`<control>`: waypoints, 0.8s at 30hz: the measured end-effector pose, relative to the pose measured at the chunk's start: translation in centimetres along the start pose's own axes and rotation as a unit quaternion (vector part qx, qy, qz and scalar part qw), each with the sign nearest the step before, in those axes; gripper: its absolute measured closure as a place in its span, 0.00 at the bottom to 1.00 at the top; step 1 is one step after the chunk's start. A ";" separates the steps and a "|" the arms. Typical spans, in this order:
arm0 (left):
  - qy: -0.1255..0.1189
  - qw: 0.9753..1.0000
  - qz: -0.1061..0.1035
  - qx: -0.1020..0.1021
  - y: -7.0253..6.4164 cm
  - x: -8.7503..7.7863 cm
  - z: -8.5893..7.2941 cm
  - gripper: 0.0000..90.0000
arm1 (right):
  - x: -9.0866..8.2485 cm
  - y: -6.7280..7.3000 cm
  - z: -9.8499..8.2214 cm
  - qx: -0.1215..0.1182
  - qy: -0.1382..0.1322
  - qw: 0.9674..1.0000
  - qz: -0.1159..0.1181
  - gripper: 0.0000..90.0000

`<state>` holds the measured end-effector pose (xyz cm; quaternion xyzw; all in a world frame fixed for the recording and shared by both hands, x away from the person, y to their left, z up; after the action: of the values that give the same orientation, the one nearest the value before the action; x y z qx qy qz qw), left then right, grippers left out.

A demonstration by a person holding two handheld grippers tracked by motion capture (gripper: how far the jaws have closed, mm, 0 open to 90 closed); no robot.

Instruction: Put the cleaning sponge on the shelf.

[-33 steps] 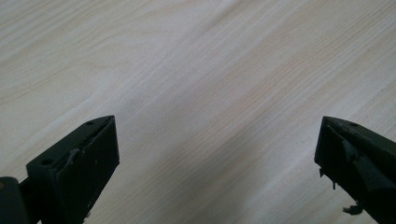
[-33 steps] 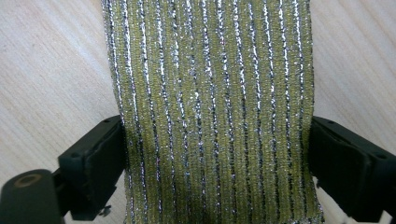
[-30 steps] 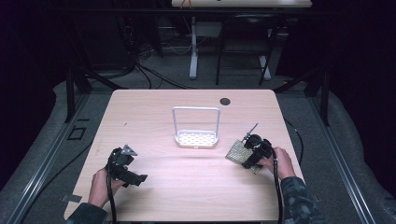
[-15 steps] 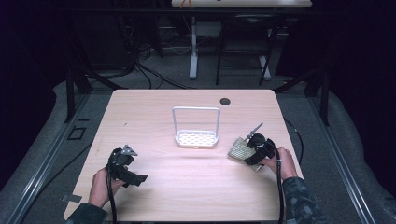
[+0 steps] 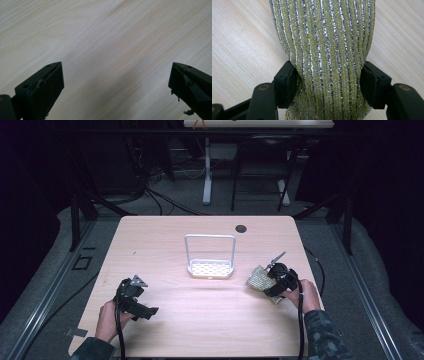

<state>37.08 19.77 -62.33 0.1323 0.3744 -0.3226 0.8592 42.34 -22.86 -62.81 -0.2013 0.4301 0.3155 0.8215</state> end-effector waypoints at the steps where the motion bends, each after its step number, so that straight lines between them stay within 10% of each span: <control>1: -0.001 1.000 -0.001 0.000 0.0 0.0 0.0 0.00 | -0.2 0.1 0.1 0.004 -0.003 1.000 -0.003 0.40; 24: 0.006 1.000 0.005 0.002 0.1 0.0 -0.1 0.00 | -1.4 2.8 2.5 0.028 -0.035 0.999 0.006 0.41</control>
<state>37.04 19.88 -62.44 0.1375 0.3784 -0.3181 0.8583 41.24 -19.81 -60.49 -0.1648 0.4112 0.3154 0.8392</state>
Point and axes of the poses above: each handheld gripper's, and its own axes: x roughly forward along the jaws, z roughly out of its top, y roughly to its left, the point moved 10 cm from there along x, roughly forward along the jaws, and after that the axes turned 13 degrees about -y, right-handed, at the moved point
